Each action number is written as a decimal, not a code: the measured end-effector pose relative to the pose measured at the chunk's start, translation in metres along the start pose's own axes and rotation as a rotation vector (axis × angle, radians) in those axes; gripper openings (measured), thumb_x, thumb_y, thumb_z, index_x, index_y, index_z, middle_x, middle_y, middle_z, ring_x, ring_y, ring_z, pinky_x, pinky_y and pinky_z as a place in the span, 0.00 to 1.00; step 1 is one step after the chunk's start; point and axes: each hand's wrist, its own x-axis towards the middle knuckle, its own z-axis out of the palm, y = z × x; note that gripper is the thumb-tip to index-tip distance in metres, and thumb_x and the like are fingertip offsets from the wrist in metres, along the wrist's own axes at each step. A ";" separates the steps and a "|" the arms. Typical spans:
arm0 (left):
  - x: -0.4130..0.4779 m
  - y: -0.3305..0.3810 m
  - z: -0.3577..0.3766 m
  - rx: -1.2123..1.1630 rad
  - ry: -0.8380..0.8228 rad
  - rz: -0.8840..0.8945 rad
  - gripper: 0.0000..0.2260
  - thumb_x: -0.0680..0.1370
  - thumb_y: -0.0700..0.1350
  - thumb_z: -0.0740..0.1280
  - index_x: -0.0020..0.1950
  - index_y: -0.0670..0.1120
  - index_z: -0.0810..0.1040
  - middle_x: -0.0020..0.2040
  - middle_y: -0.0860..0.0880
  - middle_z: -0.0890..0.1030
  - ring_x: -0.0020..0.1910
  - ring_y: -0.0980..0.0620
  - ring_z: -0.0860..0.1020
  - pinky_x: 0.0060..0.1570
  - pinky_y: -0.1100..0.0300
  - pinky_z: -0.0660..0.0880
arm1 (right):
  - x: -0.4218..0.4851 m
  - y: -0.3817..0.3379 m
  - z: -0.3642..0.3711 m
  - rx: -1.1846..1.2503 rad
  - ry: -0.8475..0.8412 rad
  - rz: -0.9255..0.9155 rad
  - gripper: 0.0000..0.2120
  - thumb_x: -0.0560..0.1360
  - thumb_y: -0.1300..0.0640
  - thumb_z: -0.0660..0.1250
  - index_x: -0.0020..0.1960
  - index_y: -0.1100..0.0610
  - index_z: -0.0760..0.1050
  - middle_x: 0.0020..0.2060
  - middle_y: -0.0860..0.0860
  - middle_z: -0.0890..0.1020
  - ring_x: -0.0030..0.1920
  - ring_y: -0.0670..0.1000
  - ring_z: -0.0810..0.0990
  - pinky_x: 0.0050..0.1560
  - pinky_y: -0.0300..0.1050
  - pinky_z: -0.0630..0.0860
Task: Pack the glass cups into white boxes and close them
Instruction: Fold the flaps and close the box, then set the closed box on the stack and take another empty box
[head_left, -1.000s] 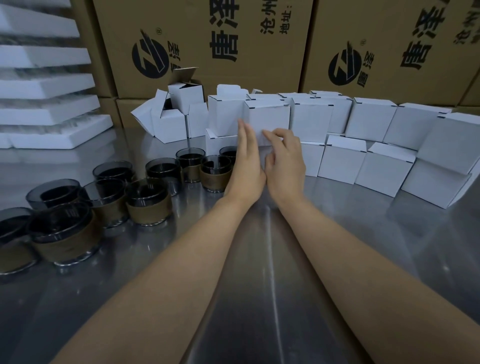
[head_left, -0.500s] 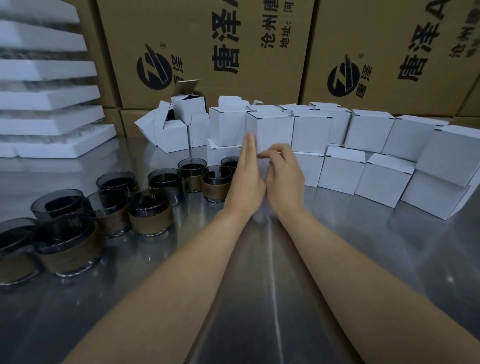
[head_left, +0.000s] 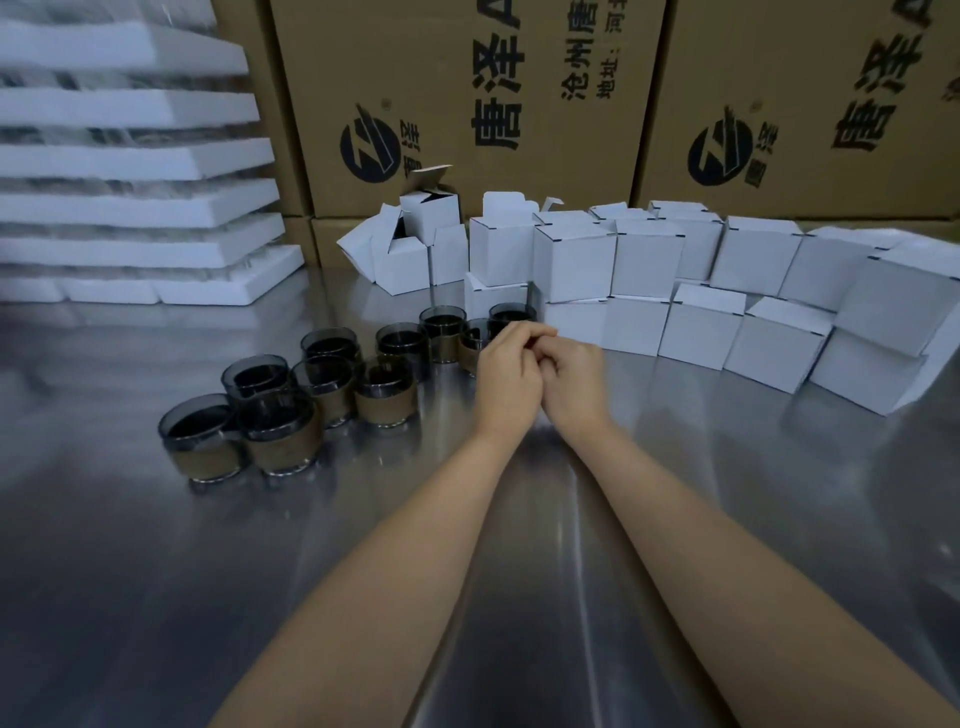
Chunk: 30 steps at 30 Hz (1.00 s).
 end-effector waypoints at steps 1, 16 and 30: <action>-0.005 0.004 -0.004 0.001 0.011 -0.011 0.17 0.69 0.24 0.56 0.49 0.34 0.81 0.46 0.40 0.82 0.47 0.47 0.79 0.49 0.68 0.73 | -0.005 -0.005 -0.001 0.016 -0.006 0.019 0.09 0.67 0.73 0.60 0.33 0.64 0.76 0.29 0.58 0.78 0.33 0.58 0.76 0.35 0.57 0.74; 0.023 0.056 -0.045 0.069 0.017 -0.211 0.14 0.77 0.31 0.57 0.49 0.40 0.82 0.50 0.45 0.82 0.48 0.53 0.78 0.49 0.70 0.71 | -0.042 -0.070 0.005 0.391 0.040 0.406 0.23 0.67 0.73 0.58 0.25 0.47 0.67 0.18 0.38 0.71 0.26 0.37 0.67 0.29 0.35 0.63; 0.210 -0.067 -0.080 0.656 -0.199 -0.303 0.13 0.77 0.36 0.58 0.55 0.34 0.79 0.63 0.35 0.74 0.65 0.38 0.70 0.64 0.50 0.70 | 0.015 -0.040 0.051 0.012 -0.001 0.200 0.14 0.66 0.69 0.60 0.32 0.54 0.79 0.31 0.46 0.80 0.36 0.51 0.78 0.35 0.42 0.68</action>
